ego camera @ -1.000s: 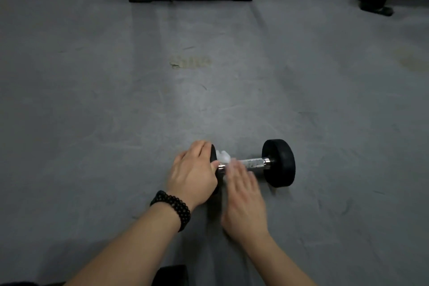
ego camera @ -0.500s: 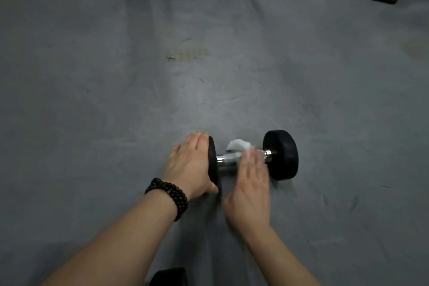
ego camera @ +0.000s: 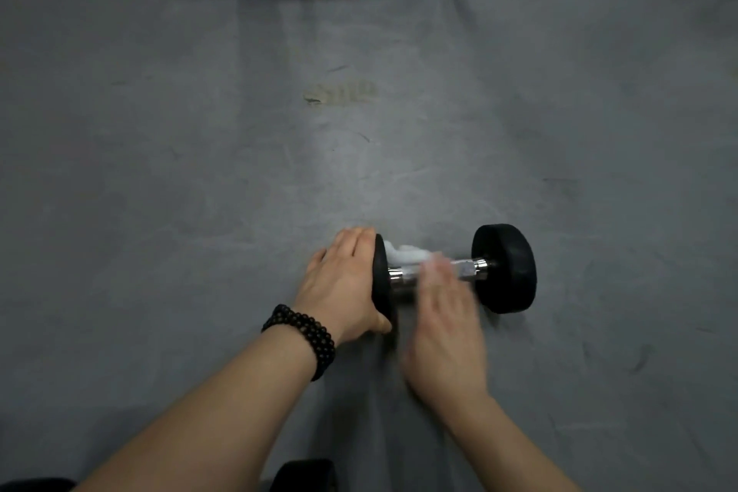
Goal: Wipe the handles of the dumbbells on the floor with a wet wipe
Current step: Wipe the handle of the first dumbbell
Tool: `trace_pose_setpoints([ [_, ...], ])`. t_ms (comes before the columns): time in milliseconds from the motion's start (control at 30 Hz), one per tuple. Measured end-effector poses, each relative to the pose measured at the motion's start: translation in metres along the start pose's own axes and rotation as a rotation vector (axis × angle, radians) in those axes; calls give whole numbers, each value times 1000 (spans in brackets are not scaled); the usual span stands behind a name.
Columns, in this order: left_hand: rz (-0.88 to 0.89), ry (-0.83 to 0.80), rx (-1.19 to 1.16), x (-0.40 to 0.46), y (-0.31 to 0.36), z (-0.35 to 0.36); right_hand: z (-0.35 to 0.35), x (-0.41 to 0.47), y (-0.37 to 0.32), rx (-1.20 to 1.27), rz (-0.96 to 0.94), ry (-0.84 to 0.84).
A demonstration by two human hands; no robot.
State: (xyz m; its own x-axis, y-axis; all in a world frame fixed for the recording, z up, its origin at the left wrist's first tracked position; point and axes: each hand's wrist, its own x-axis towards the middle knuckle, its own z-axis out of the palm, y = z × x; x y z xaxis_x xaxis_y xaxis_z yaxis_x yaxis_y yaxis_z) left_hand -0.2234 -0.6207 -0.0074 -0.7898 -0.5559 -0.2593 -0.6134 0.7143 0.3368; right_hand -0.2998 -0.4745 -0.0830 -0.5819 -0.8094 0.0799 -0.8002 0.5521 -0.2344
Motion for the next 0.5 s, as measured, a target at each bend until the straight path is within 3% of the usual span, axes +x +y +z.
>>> trace_pose_setpoints([
  [67, 5, 12, -17, 1, -2, -1, -6, 3, 11, 20, 194, 55],
  [133, -2, 3, -44, 2, -3, -1, -5, 2, -1, 65, 241, 57],
  [300, 39, 26, -25, -1, -1, -2, 7, 0, -19, 74, -80, 10],
  [433, 35, 59, 111, 6, 8, -5, 4, 9, 7, 62, 261, 76],
  [500, 21, 27, 134, 12, 10, -8, 8, 10, 1, 111, 247, 90],
])
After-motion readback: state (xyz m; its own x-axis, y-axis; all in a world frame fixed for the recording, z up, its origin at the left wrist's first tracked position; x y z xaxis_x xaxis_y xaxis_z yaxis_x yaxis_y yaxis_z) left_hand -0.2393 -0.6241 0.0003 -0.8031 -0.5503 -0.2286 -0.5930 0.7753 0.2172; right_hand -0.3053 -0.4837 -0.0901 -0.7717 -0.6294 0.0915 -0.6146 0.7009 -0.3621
